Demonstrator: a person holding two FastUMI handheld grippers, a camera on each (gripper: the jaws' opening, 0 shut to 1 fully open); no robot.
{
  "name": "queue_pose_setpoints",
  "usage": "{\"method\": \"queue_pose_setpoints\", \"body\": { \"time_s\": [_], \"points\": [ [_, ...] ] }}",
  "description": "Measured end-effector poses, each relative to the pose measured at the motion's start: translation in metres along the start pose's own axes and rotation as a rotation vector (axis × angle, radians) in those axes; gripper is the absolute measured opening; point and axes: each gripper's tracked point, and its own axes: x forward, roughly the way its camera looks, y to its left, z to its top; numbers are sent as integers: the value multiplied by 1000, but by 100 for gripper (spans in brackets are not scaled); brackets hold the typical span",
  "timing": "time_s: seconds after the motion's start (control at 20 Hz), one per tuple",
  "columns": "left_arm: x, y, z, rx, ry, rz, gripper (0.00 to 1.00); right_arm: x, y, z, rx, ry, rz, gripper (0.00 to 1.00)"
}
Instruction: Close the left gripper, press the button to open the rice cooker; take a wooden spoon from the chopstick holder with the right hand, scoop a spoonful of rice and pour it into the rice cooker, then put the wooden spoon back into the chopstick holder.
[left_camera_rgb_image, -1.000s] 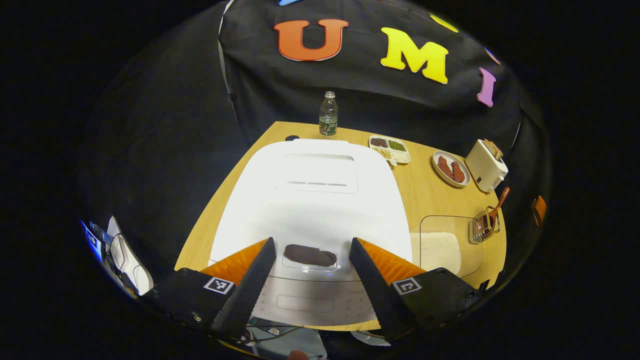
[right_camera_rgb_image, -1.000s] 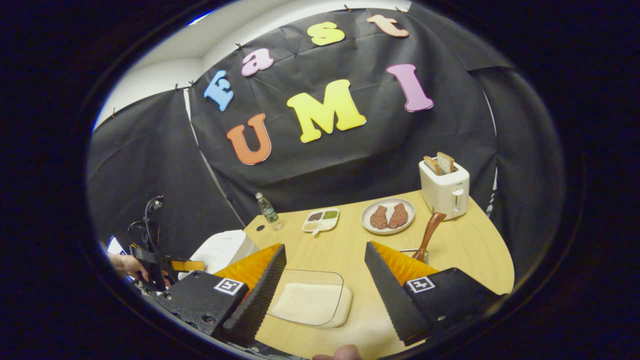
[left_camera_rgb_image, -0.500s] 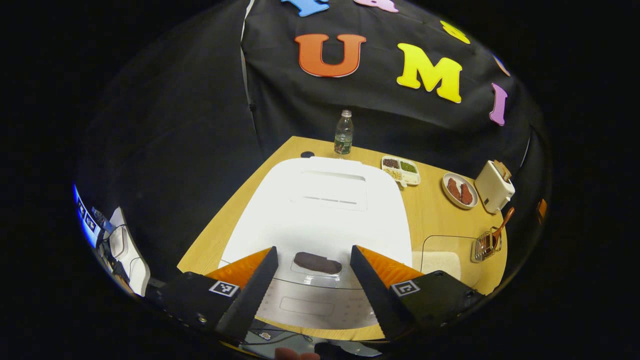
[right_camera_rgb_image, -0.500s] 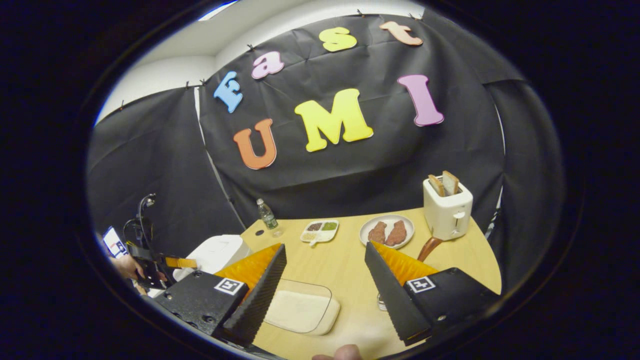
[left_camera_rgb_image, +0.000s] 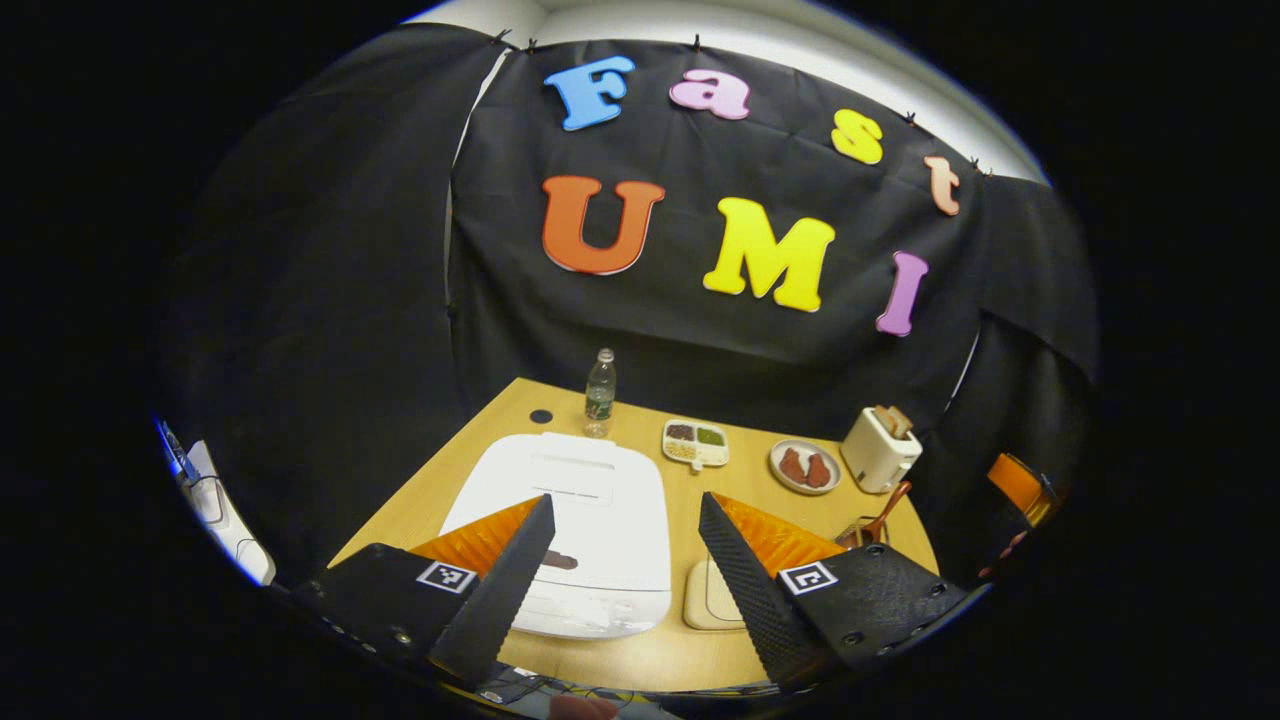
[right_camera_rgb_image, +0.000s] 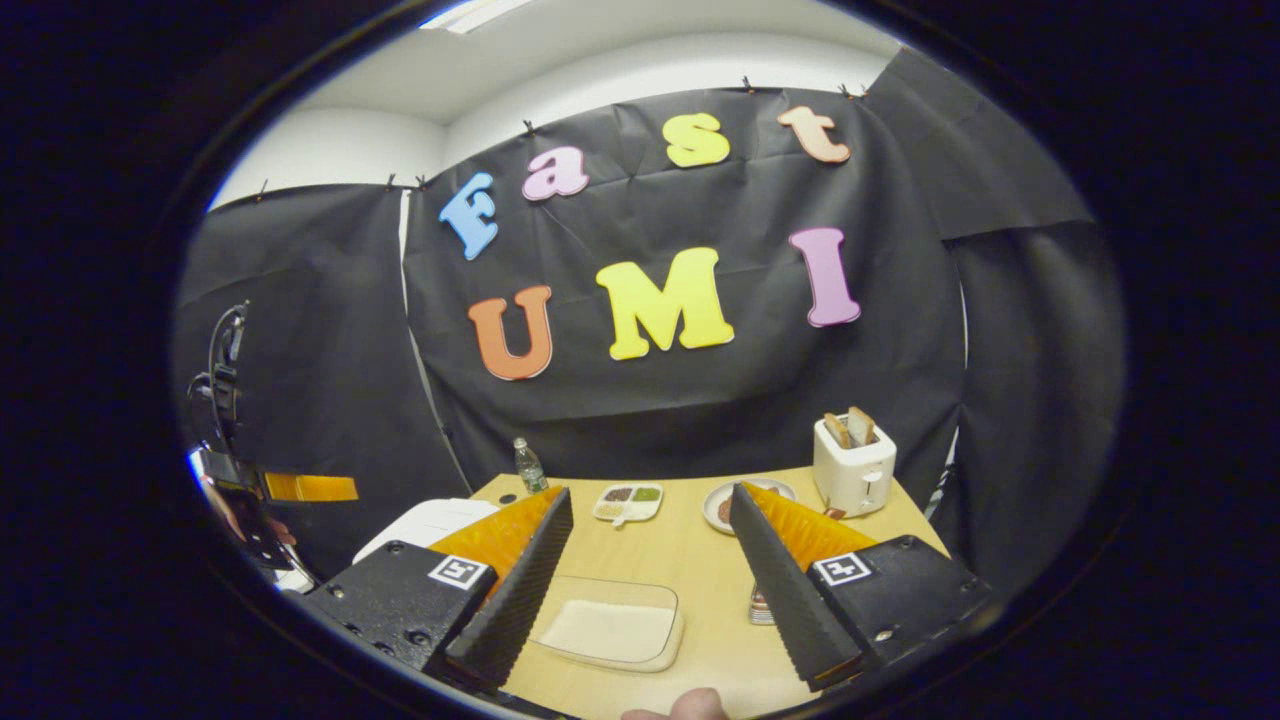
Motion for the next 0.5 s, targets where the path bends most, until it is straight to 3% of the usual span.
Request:
{"method": "queue_pose_setpoints", "body": {
  "time_s": [0.2, 0.25, 0.45, 0.5],
  "points": [
    [-67, -25, 37, 37, -157, -72, 95, -51, 15, 26, -52, -79, -85, 100],
    [-81, -31, 39, 40, -180, -87, 95, -64, 21, 32, -56, -97, -98, 96],
    [-122, -44, 35, 91, -276, -108, 95, -113, 38, 45, -69, -156, -146, 96],
    [-129, -45, 34, 109, -295, -106, 95, -123, 39, 46, -76, -163, -161, 100]
  ]
}}
